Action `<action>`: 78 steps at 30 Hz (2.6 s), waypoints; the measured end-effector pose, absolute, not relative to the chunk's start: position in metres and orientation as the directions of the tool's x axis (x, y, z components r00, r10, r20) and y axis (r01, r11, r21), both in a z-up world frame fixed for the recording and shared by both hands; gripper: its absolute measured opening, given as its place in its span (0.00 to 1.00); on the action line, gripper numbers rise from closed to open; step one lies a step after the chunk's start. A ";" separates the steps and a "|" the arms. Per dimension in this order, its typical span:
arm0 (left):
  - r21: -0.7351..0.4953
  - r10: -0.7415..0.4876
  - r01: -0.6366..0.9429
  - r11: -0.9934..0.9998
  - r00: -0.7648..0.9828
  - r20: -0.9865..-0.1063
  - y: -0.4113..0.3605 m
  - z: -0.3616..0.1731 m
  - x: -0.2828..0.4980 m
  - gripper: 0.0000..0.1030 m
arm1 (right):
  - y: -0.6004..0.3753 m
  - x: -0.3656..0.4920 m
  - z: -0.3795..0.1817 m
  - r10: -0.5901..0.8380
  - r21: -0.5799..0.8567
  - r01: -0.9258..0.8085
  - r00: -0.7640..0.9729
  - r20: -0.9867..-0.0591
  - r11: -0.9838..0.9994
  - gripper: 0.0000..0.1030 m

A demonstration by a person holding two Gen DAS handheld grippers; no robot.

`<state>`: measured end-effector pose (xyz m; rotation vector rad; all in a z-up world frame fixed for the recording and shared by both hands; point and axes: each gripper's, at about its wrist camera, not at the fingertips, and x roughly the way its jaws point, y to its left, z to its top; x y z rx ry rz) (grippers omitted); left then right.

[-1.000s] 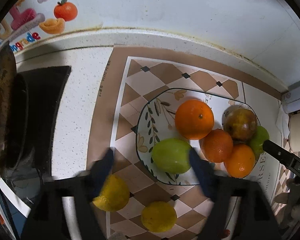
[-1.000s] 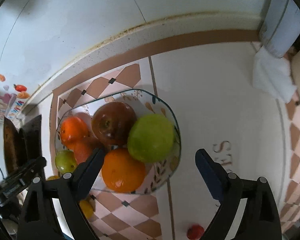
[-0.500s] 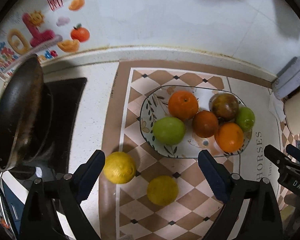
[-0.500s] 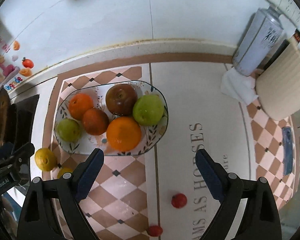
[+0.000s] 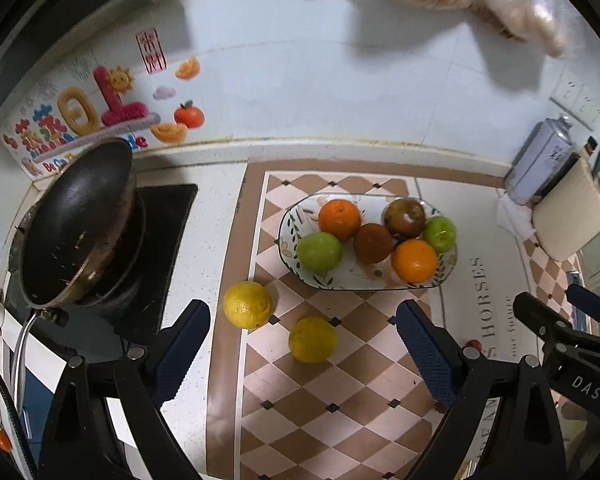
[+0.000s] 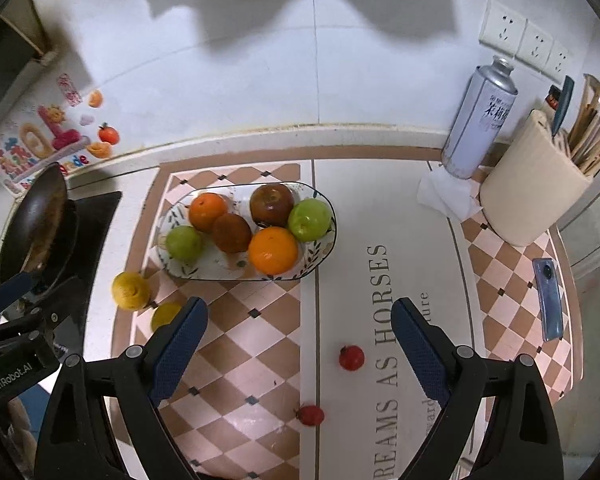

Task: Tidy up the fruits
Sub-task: 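Lift both tools away from the plate, then move both tools down toward the two yellow lemons, then grasp one lemon with the right tool while the left grasps the other lemon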

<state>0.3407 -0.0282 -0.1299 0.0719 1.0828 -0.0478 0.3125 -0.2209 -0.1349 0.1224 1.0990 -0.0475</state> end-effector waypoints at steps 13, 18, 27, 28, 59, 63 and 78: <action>0.045 -0.015 0.093 0.995 0.567 -0.824 -0.033 -0.083 0.291 0.92 | -0.220 0.263 -0.088 0.040 0.100 0.084 0.537 -0.842 0.991 0.92; 0.042 -0.020 0.095 0.995 0.569 -0.822 -0.035 -0.081 0.286 0.92 | -0.223 0.262 -0.094 0.084 0.154 0.088 0.529 -0.844 0.984 0.92; 0.137 0.128 -0.017 0.990 0.483 -0.866 0.005 -0.120 0.298 0.99 | -0.187 0.294 -0.179 0.305 0.325 0.006 0.337 -0.891 0.946 0.92; 0.162 0.161 -0.038 0.986 0.459 -0.874 0.014 -0.130 0.300 0.99 | -0.179 0.300 -0.191 0.321 0.337 -0.004 0.311 -0.894 0.942 0.92; 0.110 0.112 -0.037 0.993 0.060 -0.992 0.066 -0.300 0.432 0.99 | -0.155 0.366 -0.346 0.281 0.285 0.059 0.065 -0.957 0.957 0.58; 0.077 0.075 0.019 0.997 0.059 -0.995 0.056 -0.312 0.437 0.84 | -0.164 0.363 -0.348 0.283 0.288 0.079 0.067 -0.957 0.955 0.58; -0.045 -0.050 0.033 0.998 0.155 -0.987 0.038 -0.286 0.430 0.60 | -0.172 0.378 -0.316 0.343 0.358 0.100 0.145 -0.928 0.928 0.58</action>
